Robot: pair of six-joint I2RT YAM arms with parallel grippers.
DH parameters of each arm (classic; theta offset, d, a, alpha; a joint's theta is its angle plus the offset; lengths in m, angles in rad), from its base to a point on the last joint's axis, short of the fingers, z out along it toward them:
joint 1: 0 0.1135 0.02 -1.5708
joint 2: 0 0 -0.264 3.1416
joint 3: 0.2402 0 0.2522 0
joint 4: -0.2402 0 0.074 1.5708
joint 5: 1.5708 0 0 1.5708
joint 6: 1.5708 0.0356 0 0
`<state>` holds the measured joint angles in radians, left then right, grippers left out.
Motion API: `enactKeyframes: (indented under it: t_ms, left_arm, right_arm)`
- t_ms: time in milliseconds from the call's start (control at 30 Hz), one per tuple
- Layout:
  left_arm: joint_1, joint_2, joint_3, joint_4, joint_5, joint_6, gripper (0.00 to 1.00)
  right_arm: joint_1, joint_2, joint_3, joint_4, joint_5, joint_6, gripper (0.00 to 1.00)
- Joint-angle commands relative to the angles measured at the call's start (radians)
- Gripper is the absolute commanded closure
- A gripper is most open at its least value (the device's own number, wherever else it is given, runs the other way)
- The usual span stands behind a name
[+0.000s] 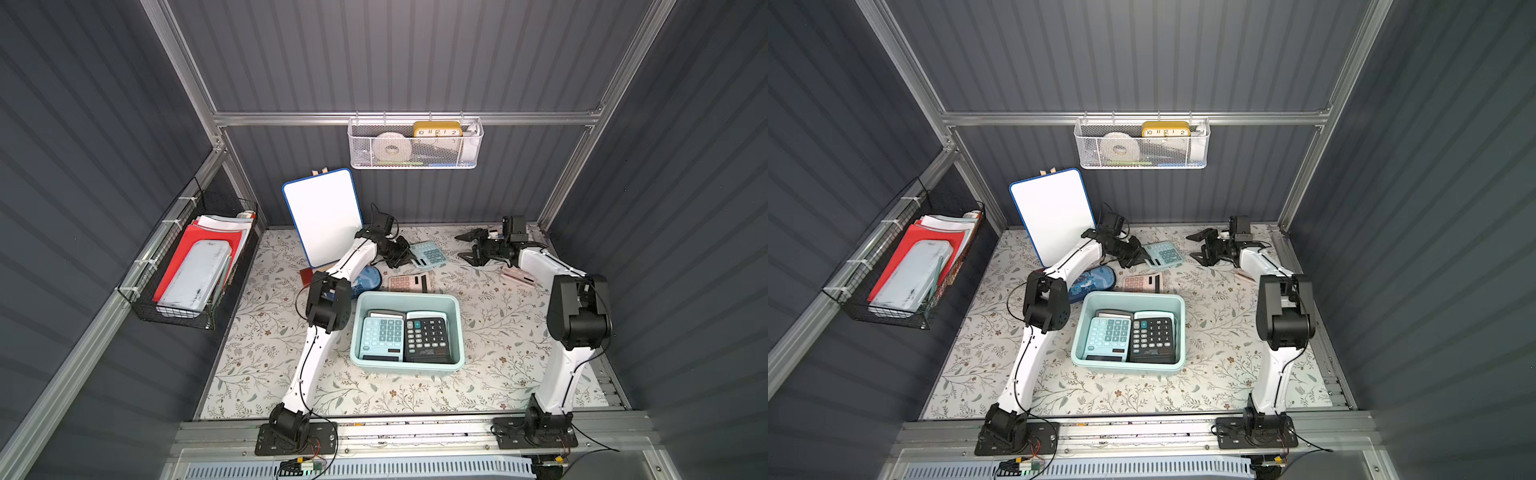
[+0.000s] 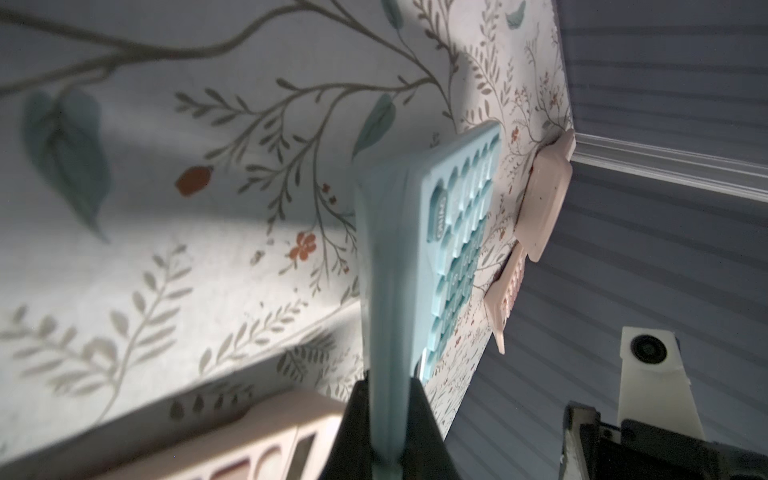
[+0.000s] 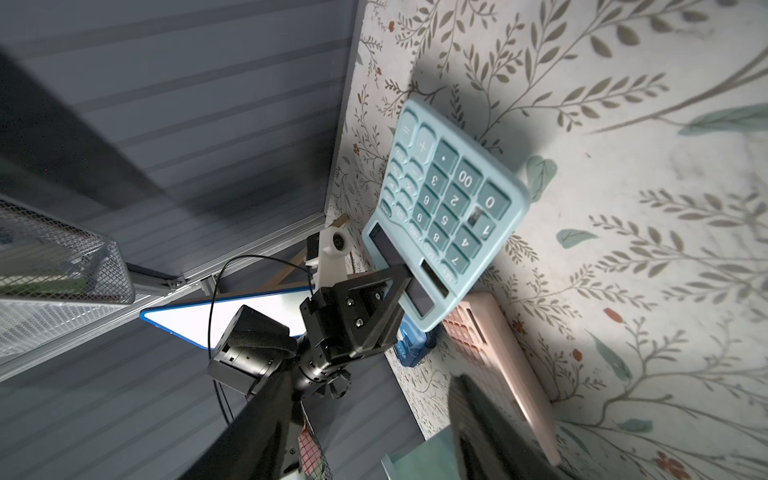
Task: Put the calculator in the storage box
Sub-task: Pick up the calculator at the center of the board.
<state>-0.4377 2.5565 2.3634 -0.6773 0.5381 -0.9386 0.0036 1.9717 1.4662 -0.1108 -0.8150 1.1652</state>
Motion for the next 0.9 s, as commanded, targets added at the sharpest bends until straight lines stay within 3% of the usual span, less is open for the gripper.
enactKeyframes:
  t_ms: [0,333,667,867]
  left_arm:
    - [0.006,-0.149,0.047,-0.139,0.019,0.138,0.94]
    - [0.007,-0.374,-0.145,-0.265,0.143,0.334,0.96]
    - [0.007,-0.436,-0.204,-0.350,0.248,0.406,0.98]
    - [0.007,-0.453,-0.244,-0.325,0.287,0.397,0.98]
  right_arm:
    - [-0.020,-0.055,-0.016,-0.078,-0.010,-0.064,0.35]
    - [-0.045,-0.130,-0.055,-0.115,-0.054,-0.119,0.32]
    - [-0.036,-0.091,-0.072,0.158,-0.223,0.056,0.31]
    - [0.003,-0.061,-0.073,0.206,-0.299,0.100,0.31]
